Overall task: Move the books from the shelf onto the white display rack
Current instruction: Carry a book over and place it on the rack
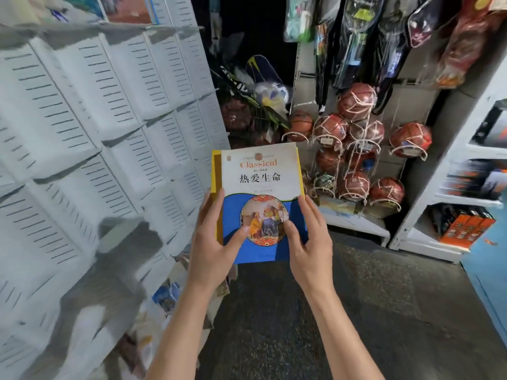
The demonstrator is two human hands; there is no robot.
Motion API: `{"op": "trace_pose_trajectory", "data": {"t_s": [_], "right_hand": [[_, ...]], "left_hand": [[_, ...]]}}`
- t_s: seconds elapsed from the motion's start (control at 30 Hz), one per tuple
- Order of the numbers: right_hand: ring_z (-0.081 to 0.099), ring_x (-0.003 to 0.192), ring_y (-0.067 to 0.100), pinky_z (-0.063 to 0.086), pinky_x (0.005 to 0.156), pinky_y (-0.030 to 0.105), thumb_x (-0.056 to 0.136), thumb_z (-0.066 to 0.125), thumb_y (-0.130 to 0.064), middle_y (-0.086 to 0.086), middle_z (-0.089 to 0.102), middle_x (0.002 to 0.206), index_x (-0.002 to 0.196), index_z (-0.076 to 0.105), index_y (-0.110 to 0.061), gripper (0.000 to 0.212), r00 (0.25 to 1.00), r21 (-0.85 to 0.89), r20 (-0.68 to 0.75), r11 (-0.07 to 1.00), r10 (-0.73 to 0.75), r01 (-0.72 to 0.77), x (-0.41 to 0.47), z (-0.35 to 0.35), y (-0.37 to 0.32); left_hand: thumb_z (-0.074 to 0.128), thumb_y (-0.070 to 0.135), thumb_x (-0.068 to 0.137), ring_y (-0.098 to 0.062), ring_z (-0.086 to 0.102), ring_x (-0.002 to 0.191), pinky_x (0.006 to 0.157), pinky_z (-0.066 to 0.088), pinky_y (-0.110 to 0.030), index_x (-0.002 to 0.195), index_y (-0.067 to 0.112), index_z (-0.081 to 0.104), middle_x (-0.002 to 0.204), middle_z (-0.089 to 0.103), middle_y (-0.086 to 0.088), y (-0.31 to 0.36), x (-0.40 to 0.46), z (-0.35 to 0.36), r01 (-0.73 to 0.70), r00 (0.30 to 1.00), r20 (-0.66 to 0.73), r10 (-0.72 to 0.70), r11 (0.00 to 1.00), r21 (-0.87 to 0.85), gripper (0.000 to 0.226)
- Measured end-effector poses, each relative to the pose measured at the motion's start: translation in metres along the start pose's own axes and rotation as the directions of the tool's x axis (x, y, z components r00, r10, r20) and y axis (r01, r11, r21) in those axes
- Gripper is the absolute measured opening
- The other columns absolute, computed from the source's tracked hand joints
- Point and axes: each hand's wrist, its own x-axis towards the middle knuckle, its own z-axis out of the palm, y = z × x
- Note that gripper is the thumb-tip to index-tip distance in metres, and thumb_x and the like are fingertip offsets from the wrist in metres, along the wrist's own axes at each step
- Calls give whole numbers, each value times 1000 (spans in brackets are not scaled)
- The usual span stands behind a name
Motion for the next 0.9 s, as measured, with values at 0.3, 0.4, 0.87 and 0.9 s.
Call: {"op": "trace_pose_trajectory", "data": {"t_s": [0.3, 0.4, 0.87, 0.9], "right_hand": [[29, 142, -3, 24, 107, 4, 92, 48, -45, -12, 35, 156, 150, 39, -28, 61, 994, 95, 102, 995, -47, 37, 155, 67, 34], [30, 141, -3, 23, 105, 2, 92, 48, -46, -13, 35, 155, 150, 40, -28, 61, 991, 98, 110, 993, -75, 64, 201, 95, 46], [30, 142, -4, 29, 111, 20, 91, 49, -49, -12, 36, 156, 149, 41, -28, 62, 987, 140, 41, 979, -155, 148, 430, 229, 79], [30, 141, -4, 29, 111, 20, 92, 49, -48, -12, 36, 156, 149, 41, -28, 61, 987, 146, 46, 979, -153, 145, 443, 235, 83]], "left_hand": [[75, 34, 83, 9, 11, 147, 110, 24, -8, 155, 31, 30, 163, 19, 12, -40, 144, 20, 24, 993, -115, -19, 999, 46, 85], [76, 30, 84, 9, 13, 147, 111, 25, -14, 155, 31, 31, 163, 20, 13, -61, 189, 24, 27, 989, -149, -20, 999, 39, 83], [70, 44, 78, 18, 16, 141, 105, 23, 0, 151, 34, 33, 150, 21, 36, -137, 442, 26, -73, 974, -212, 83, 996, 54, 83], [70, 43, 79, 18, 17, 140, 103, 23, 2, 151, 34, 34, 150, 22, 35, -142, 455, 28, -67, 972, -220, 78, 996, 56, 82]]}}
